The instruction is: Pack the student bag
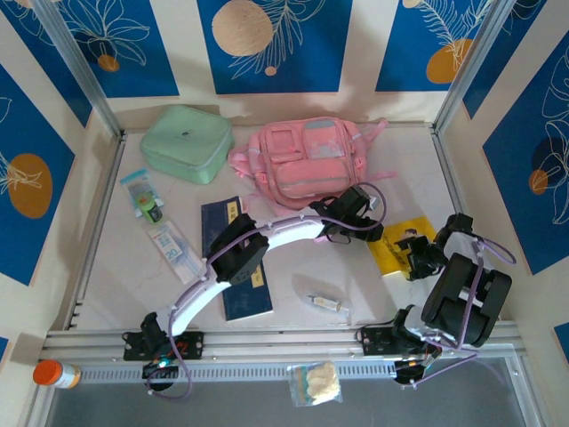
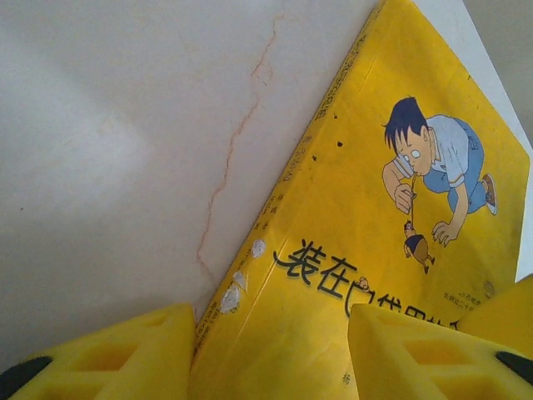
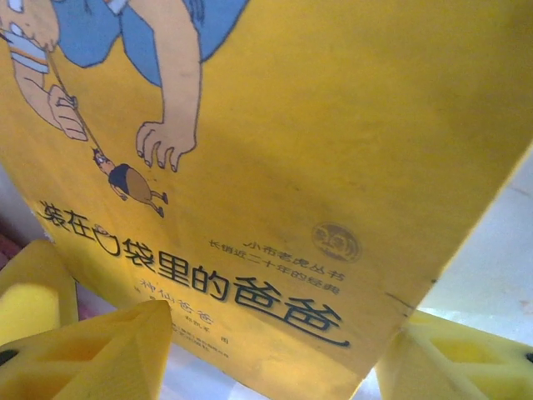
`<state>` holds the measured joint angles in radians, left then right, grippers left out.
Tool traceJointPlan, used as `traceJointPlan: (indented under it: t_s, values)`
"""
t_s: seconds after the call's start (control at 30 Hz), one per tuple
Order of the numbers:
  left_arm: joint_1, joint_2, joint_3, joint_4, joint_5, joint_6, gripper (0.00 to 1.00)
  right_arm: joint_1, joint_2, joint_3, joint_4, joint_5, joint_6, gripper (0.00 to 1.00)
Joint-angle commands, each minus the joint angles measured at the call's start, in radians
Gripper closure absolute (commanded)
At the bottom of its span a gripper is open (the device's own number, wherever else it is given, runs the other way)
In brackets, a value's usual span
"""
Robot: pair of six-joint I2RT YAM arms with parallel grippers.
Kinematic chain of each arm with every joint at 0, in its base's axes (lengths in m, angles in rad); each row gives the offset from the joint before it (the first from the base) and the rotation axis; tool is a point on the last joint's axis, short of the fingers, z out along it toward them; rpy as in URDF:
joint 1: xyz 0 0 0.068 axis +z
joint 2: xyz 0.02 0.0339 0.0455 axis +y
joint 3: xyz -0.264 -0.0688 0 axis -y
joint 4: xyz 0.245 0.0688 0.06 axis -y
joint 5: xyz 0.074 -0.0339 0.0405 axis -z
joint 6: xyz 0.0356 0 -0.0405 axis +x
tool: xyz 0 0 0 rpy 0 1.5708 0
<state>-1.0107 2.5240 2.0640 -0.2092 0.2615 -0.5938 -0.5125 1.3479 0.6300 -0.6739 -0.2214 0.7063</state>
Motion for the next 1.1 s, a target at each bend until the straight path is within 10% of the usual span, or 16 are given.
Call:
traceJointPlan:
  t_s: [0.0,0.43,1.07]
  values:
    - [-0.043,-0.022,-0.073,-0.041,0.109,-0.008,0.50,0.039,0.042,0.053,0.052,-0.043,-0.011,0.37]
    - [-0.065,-0.336,-0.506,0.068,0.040,-0.081,0.52,0.115,0.149,0.205,-0.034,-0.036,-0.112,0.33]
    - [-0.027,-0.207,-0.311,0.003,-0.204,-0.166,0.55,0.135,0.193,0.144,-0.002,0.011,-0.114,0.30]
